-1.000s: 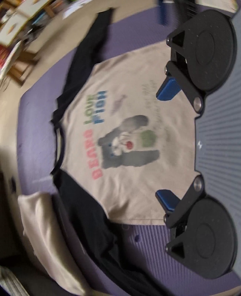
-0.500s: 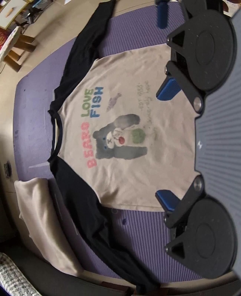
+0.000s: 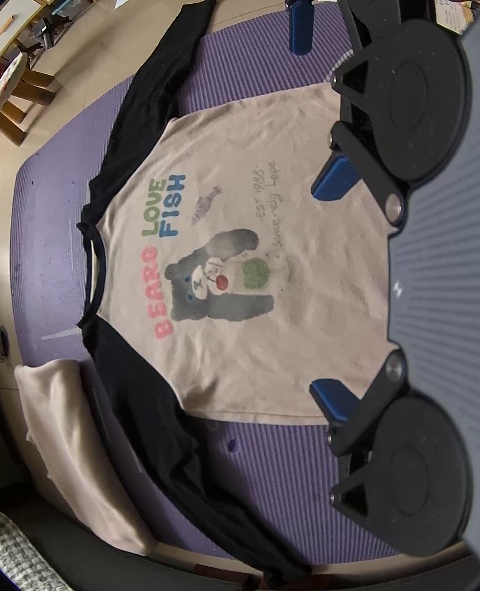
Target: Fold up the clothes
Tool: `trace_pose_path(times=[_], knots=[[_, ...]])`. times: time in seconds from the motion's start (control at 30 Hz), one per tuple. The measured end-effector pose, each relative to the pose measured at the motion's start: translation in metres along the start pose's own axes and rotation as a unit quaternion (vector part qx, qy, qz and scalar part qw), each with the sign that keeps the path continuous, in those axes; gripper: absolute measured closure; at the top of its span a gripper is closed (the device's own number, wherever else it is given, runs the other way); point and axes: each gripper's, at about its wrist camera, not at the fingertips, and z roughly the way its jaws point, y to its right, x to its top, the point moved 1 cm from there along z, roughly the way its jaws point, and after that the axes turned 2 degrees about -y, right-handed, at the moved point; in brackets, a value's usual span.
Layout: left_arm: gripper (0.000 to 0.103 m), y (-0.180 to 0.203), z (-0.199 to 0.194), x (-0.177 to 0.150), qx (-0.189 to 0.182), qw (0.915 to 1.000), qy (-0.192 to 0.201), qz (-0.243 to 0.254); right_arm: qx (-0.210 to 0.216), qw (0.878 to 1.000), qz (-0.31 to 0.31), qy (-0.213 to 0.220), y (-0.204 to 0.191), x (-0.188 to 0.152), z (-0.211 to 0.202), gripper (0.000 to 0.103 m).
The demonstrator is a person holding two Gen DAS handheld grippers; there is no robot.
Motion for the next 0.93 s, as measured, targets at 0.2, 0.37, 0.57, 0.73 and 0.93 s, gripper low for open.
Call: trace_pose_path(times=[0.2,0.37,0.57,0.73,0.93], knots=[[0.0,-0.0008,0.0031,-0.0012,0.002,1.0,-0.008,-0.001,-0.003,1.0,-0.004,-0.002,-0.0028,-0.0017,0.0019,0.001],[0.0,-0.0015,0.0055,-0.0023,0.002,0.9999,-0.015,-0.001,-0.007,1.0,-0.01,-0.006,-0.0028,-0.0021,0.0032,0.001],[0.0,-0.0027,0.0072,-0.0031,0.004,0.9998,-0.02,0.001,-0.007,1.0,-0.012,-0.01,-0.0032,-0.0025,0.0054,0.001],[0.0,-0.0037,0.0096,-0.0039,0.002,0.9997,-0.026,-0.001,-0.009,1.0,-0.018,-0.012,-0.005,-0.0028,0.0073,0.001],[0.0,-0.0025,0.0093,-0.0054,-0.001,0.9998,-0.02,0.005,-0.01,1.0,-0.02,-0.016,-0.0063,-0.0038,0.0097,0.001]])
